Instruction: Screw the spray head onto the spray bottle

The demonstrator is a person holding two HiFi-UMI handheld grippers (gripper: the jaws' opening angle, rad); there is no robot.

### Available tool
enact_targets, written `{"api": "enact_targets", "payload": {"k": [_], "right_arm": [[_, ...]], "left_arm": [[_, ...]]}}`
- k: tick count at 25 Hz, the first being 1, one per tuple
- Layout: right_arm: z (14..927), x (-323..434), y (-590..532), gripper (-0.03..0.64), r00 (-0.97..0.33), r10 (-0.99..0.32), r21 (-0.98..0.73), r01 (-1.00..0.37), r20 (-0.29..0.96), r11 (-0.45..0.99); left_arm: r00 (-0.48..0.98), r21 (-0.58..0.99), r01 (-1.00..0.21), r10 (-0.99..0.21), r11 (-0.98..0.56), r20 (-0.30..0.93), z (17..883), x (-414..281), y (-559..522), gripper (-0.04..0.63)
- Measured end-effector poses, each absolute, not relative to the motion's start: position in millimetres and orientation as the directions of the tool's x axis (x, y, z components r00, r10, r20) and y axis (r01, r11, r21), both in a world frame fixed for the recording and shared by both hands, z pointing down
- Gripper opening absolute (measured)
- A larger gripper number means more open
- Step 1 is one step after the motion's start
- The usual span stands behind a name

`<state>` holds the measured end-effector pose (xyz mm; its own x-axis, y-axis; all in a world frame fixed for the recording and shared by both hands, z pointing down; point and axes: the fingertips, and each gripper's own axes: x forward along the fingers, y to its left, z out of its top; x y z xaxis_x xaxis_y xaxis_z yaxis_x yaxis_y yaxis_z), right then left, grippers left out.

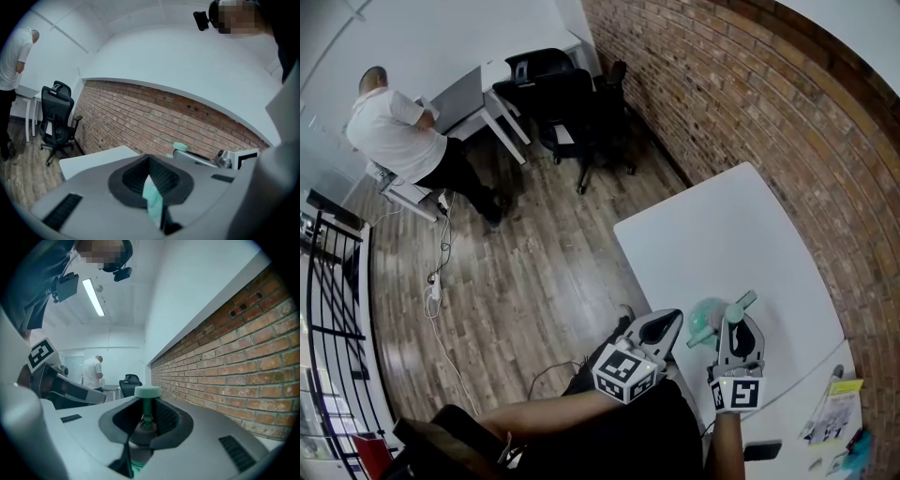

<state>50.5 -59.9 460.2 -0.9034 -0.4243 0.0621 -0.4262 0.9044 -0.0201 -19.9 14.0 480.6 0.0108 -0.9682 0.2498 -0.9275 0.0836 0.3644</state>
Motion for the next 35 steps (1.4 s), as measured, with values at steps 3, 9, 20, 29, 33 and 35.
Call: {"api": "enact_targets", "payload": {"k": [3, 9, 20, 29, 33, 35], "right_arm": [[462.4, 52.2, -62.3, 0.066, -0.901, -0.431, -0.046, -0.433, 0.054, 0.900], [460.3, 56.9, -60.1, 0.066, -0.901, -0.435, -0.045, -0.434, 0.000, 0.900], [463.4, 60.5, -63.6, 0.067, -0.896, -0.443, -0.061, -0.442, -0.014, 0.895], [462.4, 60.9, -61.7, 0.072, -0.900, -0.436, -0.066, -0.435, -0.005, 0.898], [465.5, 59.8, -62.7, 0.099, -0.906, -0.424, -0.082, -0.423, 0.011, 0.902], [465.8, 60.8, -66.2, 0.100, -0.898, -0.439, -0.091, -0.438, 0.015, 0.894]], "left_arm": [[0.012, 0.365, -0.927, -0.967, 0.084, 0.253, 481.9, -19.6, 13.5, -0.002], [0.015, 0.367, -0.926, -0.965, 0.085, 0.262, 483.6, -19.3, 14.3, -0.002], [0.014, 0.369, -0.925, -0.965, 0.087, 0.263, 485.4, -21.7, 14.7, -0.002], [0.022, 0.382, -0.921, -0.968, 0.077, 0.249, 484.4, -20.5, 14.2, -0.002], [0.028, 0.385, -0.920, -0.968, 0.074, 0.251, 485.6, -18.4, 13.0, -0.002], [0.027, 0.386, -0.920, -0.968, 0.074, 0.250, 485.7, -18.9, 12.5, -0.002]]}}
